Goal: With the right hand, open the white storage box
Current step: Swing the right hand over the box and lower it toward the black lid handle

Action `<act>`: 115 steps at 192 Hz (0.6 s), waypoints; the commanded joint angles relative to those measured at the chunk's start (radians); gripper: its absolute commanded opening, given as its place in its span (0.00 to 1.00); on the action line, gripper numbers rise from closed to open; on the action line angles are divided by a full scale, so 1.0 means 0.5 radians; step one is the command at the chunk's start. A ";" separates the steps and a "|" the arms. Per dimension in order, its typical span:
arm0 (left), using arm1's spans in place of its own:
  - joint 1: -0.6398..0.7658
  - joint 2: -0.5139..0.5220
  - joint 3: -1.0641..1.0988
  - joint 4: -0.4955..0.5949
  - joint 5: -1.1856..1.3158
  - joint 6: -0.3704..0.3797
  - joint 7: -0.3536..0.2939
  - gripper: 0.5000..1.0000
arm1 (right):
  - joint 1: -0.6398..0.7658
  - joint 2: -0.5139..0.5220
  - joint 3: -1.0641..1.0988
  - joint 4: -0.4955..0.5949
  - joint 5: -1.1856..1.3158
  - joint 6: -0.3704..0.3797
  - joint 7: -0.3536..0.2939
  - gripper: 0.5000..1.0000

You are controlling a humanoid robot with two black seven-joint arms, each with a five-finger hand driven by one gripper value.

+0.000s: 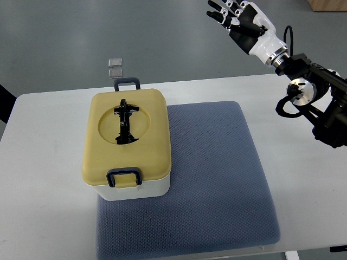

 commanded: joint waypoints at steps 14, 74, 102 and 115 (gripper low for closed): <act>0.000 0.000 0.002 0.001 0.000 0.000 0.000 1.00 | 0.421 -0.018 -0.420 0.121 -0.836 0.035 0.000 0.87; -0.003 0.000 0.002 -0.020 0.003 -0.003 0.000 1.00 | 1.344 0.083 -1.599 0.363 -0.986 -0.045 0.033 0.87; -0.003 0.000 0.002 -0.042 0.003 -0.003 0.000 1.00 | 1.534 0.252 -1.900 0.391 -1.158 -0.284 0.168 0.87; -0.003 0.000 0.002 -0.042 0.003 -0.003 0.000 1.00 | 1.550 0.316 -1.970 0.388 -1.305 -0.419 0.224 0.87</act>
